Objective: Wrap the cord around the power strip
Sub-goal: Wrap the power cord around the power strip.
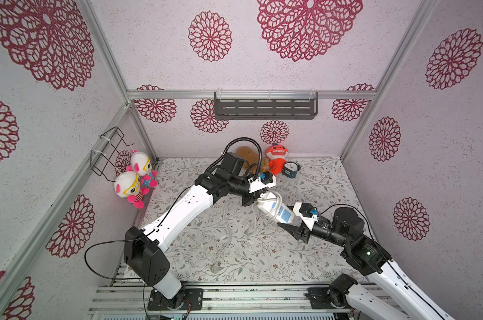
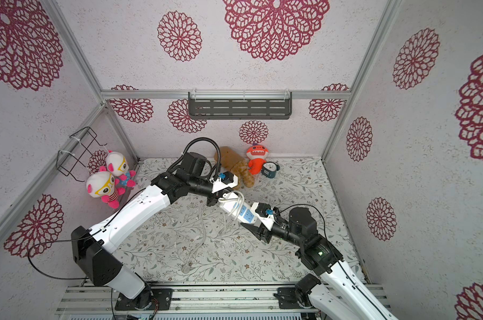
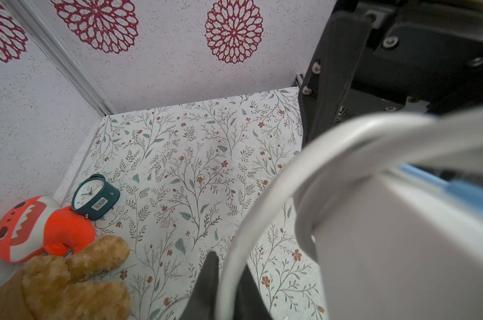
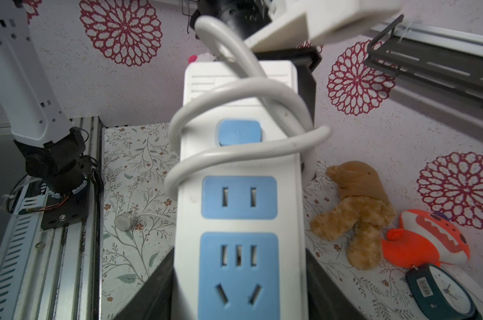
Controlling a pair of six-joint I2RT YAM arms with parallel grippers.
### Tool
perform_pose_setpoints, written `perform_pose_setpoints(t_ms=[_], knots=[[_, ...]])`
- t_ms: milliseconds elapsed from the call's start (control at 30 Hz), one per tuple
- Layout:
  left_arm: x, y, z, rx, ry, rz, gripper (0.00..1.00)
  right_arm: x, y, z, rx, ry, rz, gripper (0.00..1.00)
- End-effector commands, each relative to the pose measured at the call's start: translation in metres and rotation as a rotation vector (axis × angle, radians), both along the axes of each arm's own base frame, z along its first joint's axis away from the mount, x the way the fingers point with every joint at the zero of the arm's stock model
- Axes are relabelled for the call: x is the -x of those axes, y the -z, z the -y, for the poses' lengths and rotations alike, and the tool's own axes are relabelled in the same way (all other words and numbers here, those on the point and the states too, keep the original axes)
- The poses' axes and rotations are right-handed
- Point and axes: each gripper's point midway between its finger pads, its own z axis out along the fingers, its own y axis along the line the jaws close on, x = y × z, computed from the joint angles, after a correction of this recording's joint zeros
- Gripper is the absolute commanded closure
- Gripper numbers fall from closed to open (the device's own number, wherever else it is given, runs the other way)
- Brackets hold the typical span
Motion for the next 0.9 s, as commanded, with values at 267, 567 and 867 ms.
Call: perform_pose_setpoints(t_ms=[267, 567, 867], knots=[[-0.008, 0.006, 0.009, 0.147, -0.052, -0.111, 0.67, -0.005, -0.067, 0.007, -0.206, 0.058, 0.168, 1.0], [-0.011, 0.028, 0.016, 0.273, -0.103, -0.24, 0.68, -0.023, -0.075, 0.019, -0.252, 0.184, 0.178, 1.0], [0.001, 0.054, 0.036, 0.311, -0.135, -0.33, 0.73, -0.045, -0.071, 0.027, -0.224, 0.297, 0.152, 1.0]])
